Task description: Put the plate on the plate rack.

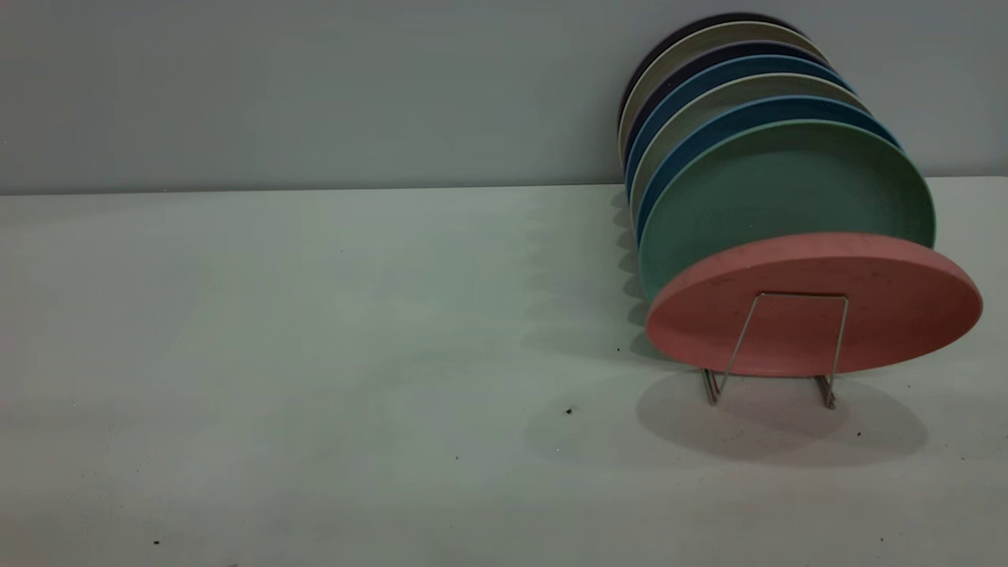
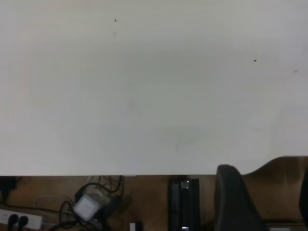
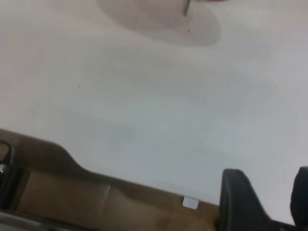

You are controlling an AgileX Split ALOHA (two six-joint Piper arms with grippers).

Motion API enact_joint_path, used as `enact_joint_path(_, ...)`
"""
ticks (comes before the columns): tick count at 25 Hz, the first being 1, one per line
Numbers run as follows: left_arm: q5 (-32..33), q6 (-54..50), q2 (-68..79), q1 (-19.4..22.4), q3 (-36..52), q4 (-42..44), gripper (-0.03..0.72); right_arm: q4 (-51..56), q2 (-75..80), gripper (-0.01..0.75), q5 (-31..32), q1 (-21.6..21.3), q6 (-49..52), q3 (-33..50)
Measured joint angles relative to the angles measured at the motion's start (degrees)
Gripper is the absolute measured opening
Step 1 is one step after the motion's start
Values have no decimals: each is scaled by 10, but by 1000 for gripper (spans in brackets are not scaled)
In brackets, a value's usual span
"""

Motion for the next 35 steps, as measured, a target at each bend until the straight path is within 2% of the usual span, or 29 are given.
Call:
enact_joint_path(7, 2, -3, -14, -21, 15, -23, 376, -1, -18, 280, -1, 0, 2, 0)
enact_joint_path(15, 4, -2, -73, -21, 15, -24, 376, -1, -23, 280, -1, 0, 2, 0)
enact_joint_path(35, 5, -2, -110, -21, 15, -24, 376, 1, -40, 280, -1, 0, 3, 0)
